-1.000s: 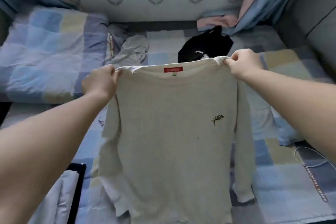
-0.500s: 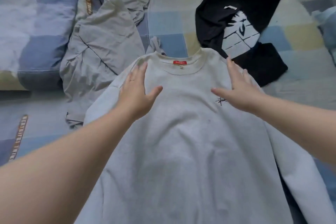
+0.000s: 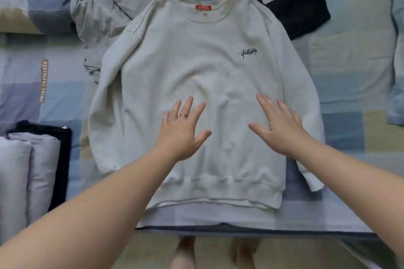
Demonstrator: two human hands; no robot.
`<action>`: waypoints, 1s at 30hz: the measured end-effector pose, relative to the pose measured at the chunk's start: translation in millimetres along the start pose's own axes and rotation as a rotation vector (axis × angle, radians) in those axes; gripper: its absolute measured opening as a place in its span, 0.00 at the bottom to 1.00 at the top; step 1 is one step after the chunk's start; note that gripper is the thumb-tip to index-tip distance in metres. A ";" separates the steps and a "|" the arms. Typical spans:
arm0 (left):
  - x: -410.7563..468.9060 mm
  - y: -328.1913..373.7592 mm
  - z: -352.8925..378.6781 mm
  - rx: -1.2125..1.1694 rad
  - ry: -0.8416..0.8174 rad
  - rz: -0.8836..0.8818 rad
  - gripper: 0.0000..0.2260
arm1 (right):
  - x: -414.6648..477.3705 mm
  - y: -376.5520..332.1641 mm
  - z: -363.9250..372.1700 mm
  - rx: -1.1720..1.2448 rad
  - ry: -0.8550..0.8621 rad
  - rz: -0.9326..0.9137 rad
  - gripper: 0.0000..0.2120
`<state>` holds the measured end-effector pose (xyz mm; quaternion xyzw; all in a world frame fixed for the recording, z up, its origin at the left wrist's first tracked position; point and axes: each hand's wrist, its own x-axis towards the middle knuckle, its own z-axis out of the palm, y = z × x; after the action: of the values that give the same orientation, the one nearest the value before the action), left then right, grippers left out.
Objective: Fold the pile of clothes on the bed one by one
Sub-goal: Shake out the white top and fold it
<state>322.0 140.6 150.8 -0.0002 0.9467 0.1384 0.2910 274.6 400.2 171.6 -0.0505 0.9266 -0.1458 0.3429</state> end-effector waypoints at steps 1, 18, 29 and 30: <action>-19.1 1.0 18.9 0.012 -0.037 -0.026 0.34 | -13.7 12.7 14.2 0.019 -0.025 0.014 0.37; -147.6 -62.2 242.5 0.200 0.082 -0.206 0.35 | -94.0 123.7 230.6 -0.358 0.046 -0.111 0.24; -129.3 -70.0 238.6 0.219 0.058 -0.146 0.12 | -99.6 159.7 227.6 -0.416 0.146 -0.079 0.06; -132.2 -64.5 238.7 0.227 0.031 -0.158 0.12 | -100.0 157.6 224.1 -0.434 0.108 -0.077 0.07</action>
<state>568.4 130.6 17.7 -0.0441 0.9577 0.0073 0.2843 497.3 516.8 23.8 -0.1507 0.9506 0.0412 0.2681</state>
